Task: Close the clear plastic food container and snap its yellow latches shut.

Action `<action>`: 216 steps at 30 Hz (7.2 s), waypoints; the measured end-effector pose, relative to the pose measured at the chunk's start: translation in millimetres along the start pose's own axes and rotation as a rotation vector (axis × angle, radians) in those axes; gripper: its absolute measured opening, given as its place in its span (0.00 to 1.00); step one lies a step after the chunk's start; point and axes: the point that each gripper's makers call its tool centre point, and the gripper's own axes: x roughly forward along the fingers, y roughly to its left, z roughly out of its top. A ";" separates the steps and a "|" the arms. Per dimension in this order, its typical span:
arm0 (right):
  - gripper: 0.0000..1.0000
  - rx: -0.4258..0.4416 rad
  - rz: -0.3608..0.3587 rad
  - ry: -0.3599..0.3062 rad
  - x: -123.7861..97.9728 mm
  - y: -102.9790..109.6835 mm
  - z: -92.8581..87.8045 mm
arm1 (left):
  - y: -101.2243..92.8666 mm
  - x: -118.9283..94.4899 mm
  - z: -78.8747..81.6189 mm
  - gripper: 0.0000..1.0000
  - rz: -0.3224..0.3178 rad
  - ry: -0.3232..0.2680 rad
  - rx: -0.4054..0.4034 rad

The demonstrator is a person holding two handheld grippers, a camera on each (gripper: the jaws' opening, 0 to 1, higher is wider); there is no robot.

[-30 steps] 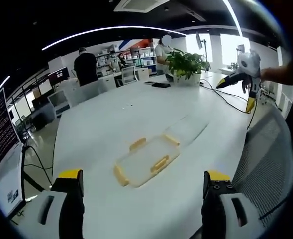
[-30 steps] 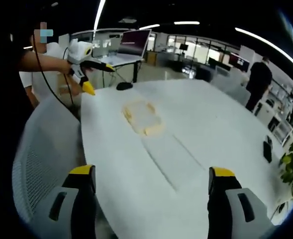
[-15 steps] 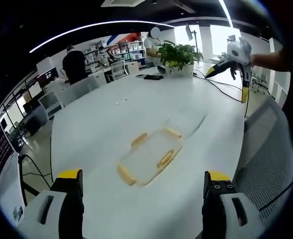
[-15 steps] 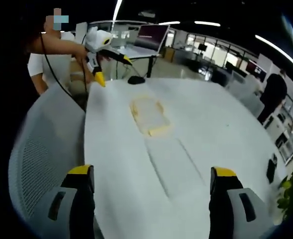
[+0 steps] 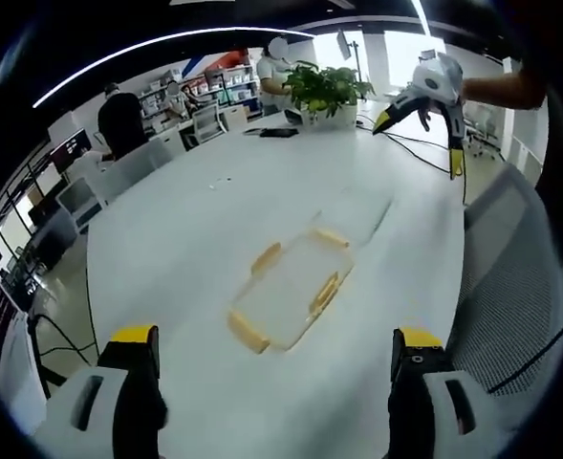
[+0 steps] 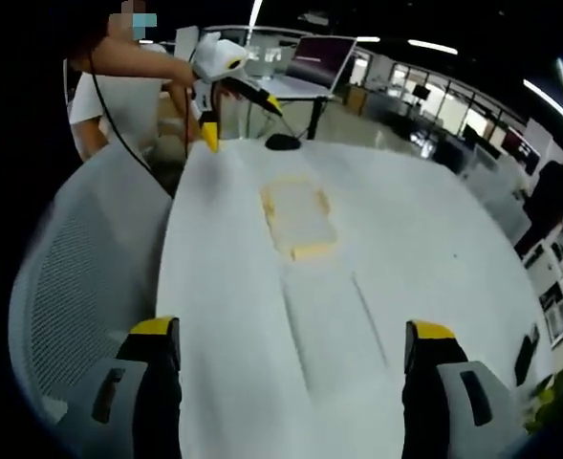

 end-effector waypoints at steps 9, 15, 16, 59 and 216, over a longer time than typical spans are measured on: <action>0.95 -0.024 0.035 0.006 13.7 -15.9 12.8 | 4.7 11.8 -4.7 0.99 -0.055 0.053 0.054; 0.93 -0.036 0.060 0.015 23.4 -21.8 19.6 | 10.5 17.0 -6.8 0.99 -0.088 0.088 0.088; 0.93 -0.037 0.065 0.018 25.9 -22.5 21.0 | 11.6 18.3 -7.5 0.99 -0.095 0.097 0.097; 0.55 -0.087 0.195 0.199 134.5 -27.1 47.6 | 25.5 83.0 -42.0 0.55 -0.367 0.242 0.322; 0.37 -0.111 0.241 0.425 12.1 -81.0 -90.9 | -95.0 163.0 113.1 0.33 -0.523 0.213 0.419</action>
